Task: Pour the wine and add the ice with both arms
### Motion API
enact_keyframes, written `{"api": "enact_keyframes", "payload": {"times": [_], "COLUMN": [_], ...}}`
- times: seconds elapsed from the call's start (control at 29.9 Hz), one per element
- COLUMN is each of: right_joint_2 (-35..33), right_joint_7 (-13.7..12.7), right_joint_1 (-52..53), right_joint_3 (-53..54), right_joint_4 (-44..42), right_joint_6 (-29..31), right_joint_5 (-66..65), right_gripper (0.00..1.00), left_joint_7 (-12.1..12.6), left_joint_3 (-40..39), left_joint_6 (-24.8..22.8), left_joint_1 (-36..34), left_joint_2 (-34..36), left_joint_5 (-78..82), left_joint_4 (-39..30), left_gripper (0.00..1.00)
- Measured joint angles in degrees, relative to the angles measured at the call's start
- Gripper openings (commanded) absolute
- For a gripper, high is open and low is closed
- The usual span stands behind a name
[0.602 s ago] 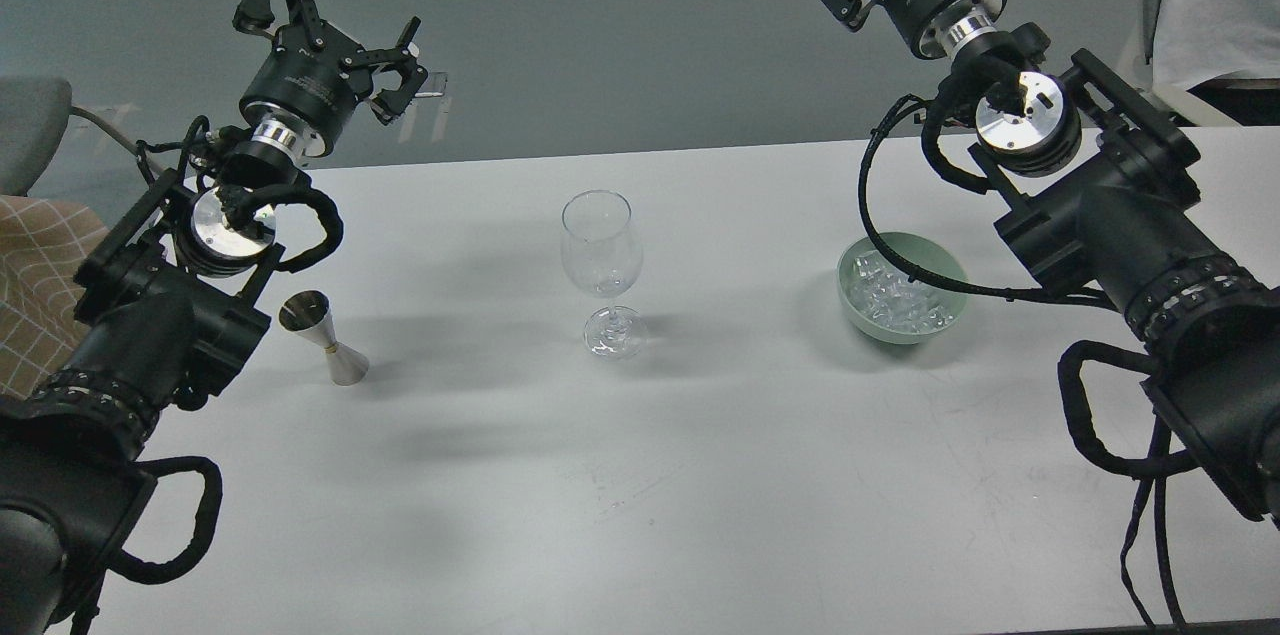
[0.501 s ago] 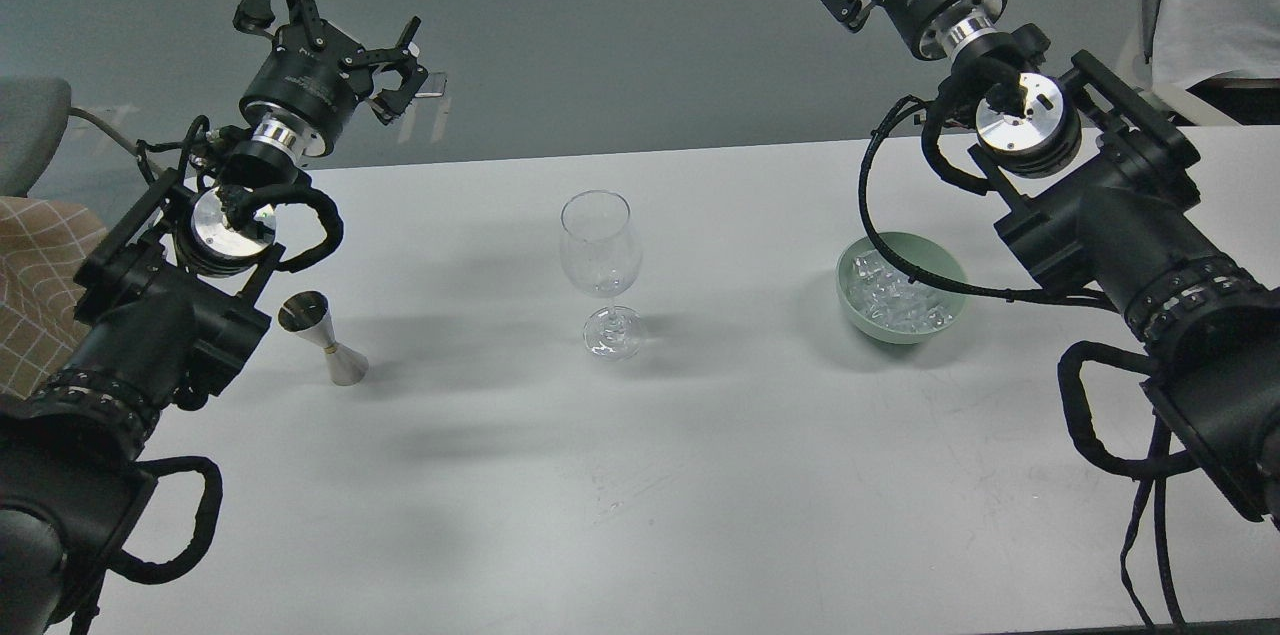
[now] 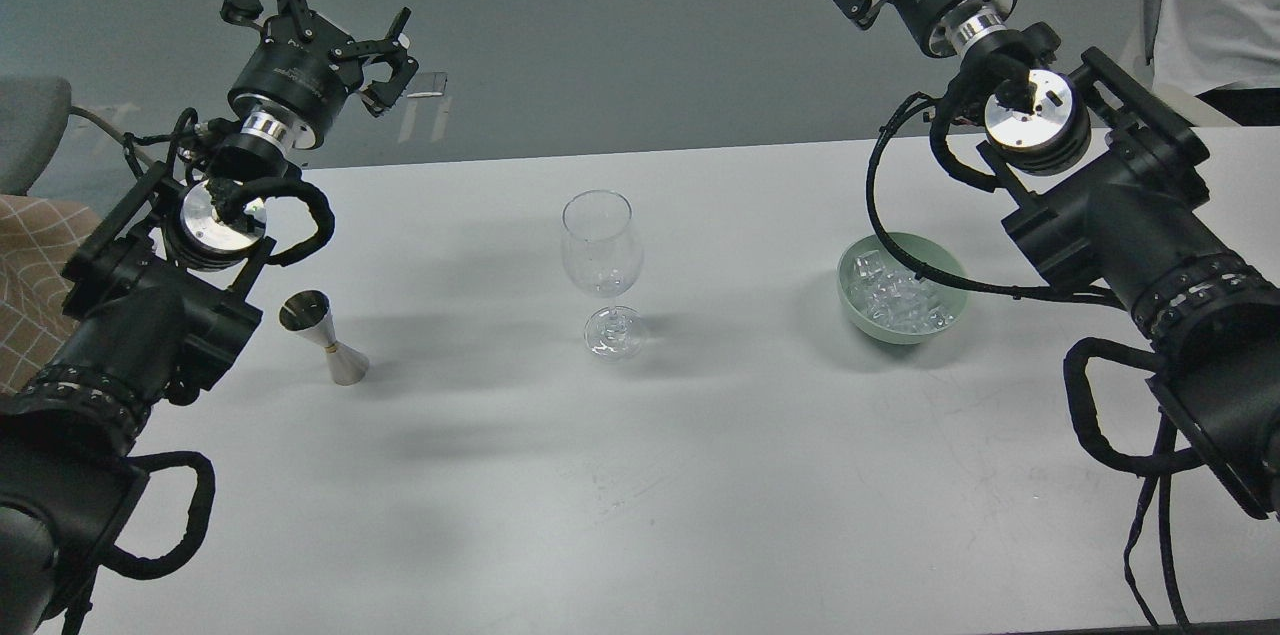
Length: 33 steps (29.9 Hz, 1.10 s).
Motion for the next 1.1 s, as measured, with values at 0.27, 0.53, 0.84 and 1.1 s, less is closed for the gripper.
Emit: {"api": "enact_keyframes", "payload": {"times": [0.27,0.53,0.84,1.1], "right_joint_2": [-0.5,-0.7,-0.7,-2.1], "right_joint_7": [0.5,0.5,0.5,0.7], "right_joint_1": [-0.2,-0.3,-0.4,-1.8], "right_joint_3": [0.0,0.0,0.0,-0.1], "right_joint_4": [0.2,-0.1,0.2,1.1], "right_joint_6": [0.4,0.4,0.6,0.7], "right_joint_5": [0.0,-0.2,-0.2,-0.2], "right_gripper": [1.00,1.00,1.00,1.00], "left_joint_7": [0.1,0.7,0.8,1.0], "left_joint_3": [-4.7,-6.0,-5.8,-5.7], "left_joint_6": [0.0,0.9,0.0,0.0], "left_joint_1": [0.4,0.1,0.6,2.1], "left_joint_2": [0.1,-0.3,-0.5,0.0], "left_joint_5": [0.0,0.1,0.8,0.8], "left_joint_4": [0.0,0.2,-0.3,-2.7], "left_gripper": [0.99,0.99,0.99,0.99]}}
